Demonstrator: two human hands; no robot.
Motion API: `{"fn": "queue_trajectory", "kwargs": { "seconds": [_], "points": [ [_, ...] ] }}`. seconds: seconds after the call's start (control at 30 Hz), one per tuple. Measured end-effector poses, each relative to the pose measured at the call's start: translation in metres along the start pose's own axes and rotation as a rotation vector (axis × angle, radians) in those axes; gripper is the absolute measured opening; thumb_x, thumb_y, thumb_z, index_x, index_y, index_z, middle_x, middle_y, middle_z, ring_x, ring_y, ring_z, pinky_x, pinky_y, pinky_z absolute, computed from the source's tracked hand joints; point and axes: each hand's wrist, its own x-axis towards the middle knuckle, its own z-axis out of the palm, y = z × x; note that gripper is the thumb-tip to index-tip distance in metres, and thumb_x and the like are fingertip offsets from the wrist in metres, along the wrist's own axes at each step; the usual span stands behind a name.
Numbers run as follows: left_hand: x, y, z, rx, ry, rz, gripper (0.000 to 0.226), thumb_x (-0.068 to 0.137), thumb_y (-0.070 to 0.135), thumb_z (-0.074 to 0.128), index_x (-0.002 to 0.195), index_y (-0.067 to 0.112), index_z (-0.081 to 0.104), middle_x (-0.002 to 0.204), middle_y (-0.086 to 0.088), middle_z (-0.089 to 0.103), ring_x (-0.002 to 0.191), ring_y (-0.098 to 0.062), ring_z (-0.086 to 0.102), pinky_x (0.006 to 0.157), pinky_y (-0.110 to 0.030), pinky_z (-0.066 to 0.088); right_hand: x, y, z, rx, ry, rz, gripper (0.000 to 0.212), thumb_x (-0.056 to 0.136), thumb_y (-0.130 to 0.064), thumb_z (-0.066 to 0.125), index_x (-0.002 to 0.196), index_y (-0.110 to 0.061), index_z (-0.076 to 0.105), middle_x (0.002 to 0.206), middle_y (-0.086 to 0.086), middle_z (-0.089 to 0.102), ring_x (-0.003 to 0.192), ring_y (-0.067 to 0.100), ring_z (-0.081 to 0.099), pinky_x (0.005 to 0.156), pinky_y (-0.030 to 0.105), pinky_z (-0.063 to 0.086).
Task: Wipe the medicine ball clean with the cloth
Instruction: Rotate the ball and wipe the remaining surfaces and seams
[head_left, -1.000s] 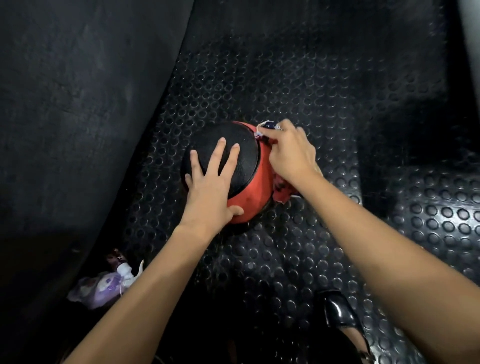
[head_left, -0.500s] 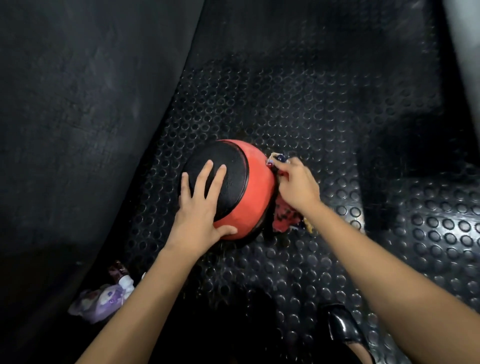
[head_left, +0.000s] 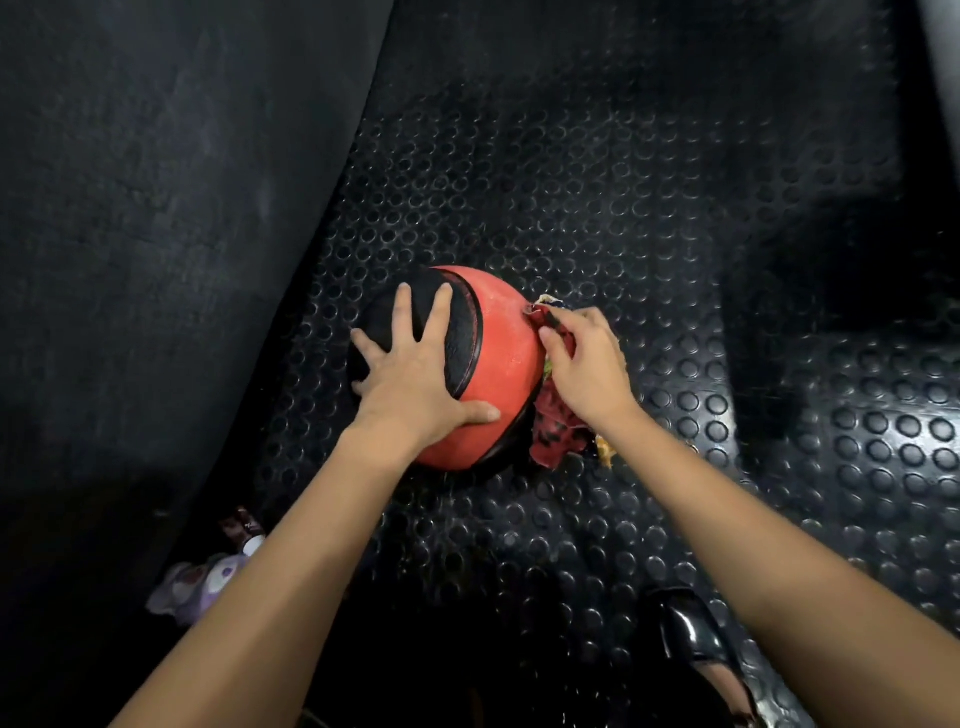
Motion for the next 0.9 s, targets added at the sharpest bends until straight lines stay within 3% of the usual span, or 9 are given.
{"fn": "queue_trajectory", "kwargs": {
  "seconds": [0.1, 0.2, 0.37, 0.57, 0.73, 0.9],
  "points": [
    [0.001, 0.004, 0.003, 0.018, 0.020, 0.017, 0.130, 0.062, 0.049, 0.083, 0.146, 0.043, -0.017, 0.154, 0.010, -0.027, 0.140, -0.049, -0.014, 0.109, -0.066, 0.022, -0.028, -0.004, 0.006, 0.027, 0.119, -0.089, 0.031, 0.094, -0.015, 0.053, 0.123, -0.020, 0.062, 0.100, -0.006, 0.045, 0.089, 0.005, 0.047, 0.081, 0.012, 0.034],
    [0.002, -0.003, 0.003, 0.022, 0.036, 0.044, 0.131, 0.061, 0.050, 0.083, 0.147, 0.042, -0.015, 0.155, 0.009, -0.027, 0.140, -0.048, -0.015, 0.112, -0.063, 0.012, -0.056, -0.006, 0.012, 0.038, 0.113, -0.184, 0.029, 0.091, -0.010, 0.056, 0.116, -0.022, 0.066, 0.102, -0.003, 0.053, 0.093, 0.012, 0.054, 0.084, 0.022, 0.043],
    [-0.006, -0.007, 0.015, 0.051, 0.093, 0.080, 0.131, 0.060, 0.052, 0.083, 0.148, 0.041, -0.013, 0.155, 0.006, -0.027, 0.141, -0.047, -0.015, 0.113, -0.061, 0.008, -0.003, -0.007, 0.006, -0.047, 0.139, 0.034, 0.028, 0.092, -0.011, 0.053, 0.109, -0.025, 0.070, 0.102, 0.000, 0.057, 0.097, 0.021, 0.057, 0.073, 0.023, 0.037],
    [0.000, -0.004, 0.011, 0.033, 0.089, 0.085, 0.129, 0.061, 0.052, 0.082, 0.148, 0.040, -0.012, 0.156, 0.006, -0.025, 0.142, -0.046, -0.014, 0.112, -0.063, 0.010, -0.051, -0.019, 0.011, -0.034, 0.126, -0.202, 0.032, 0.088, -0.006, 0.055, 0.110, -0.023, 0.069, 0.104, -0.001, 0.056, 0.095, 0.021, 0.055, 0.078, 0.031, 0.046],
    [-0.010, 0.005, 0.013, 0.023, 0.077, 0.060, 0.127, 0.063, 0.048, 0.082, 0.148, 0.042, -0.012, 0.155, 0.012, -0.026, 0.140, -0.048, -0.016, 0.105, -0.069, 0.021, -0.001, -0.011, 0.004, -0.094, 0.136, 0.004, 0.031, 0.092, -0.009, 0.051, 0.113, -0.025, 0.068, 0.108, -0.001, 0.057, 0.099, 0.021, 0.057, 0.080, 0.029, 0.044],
    [-0.009, 0.004, 0.010, 0.011, 0.071, 0.046, 0.127, 0.063, 0.048, 0.083, 0.148, 0.042, -0.012, 0.155, 0.012, -0.026, 0.140, -0.048, -0.015, 0.106, -0.068, 0.023, -0.041, -0.020, 0.003, -0.047, 0.113, -0.222, 0.035, 0.088, -0.007, 0.055, 0.115, -0.025, 0.066, 0.105, -0.002, 0.058, 0.093, 0.021, 0.057, 0.078, 0.032, 0.048]
  ]
}}
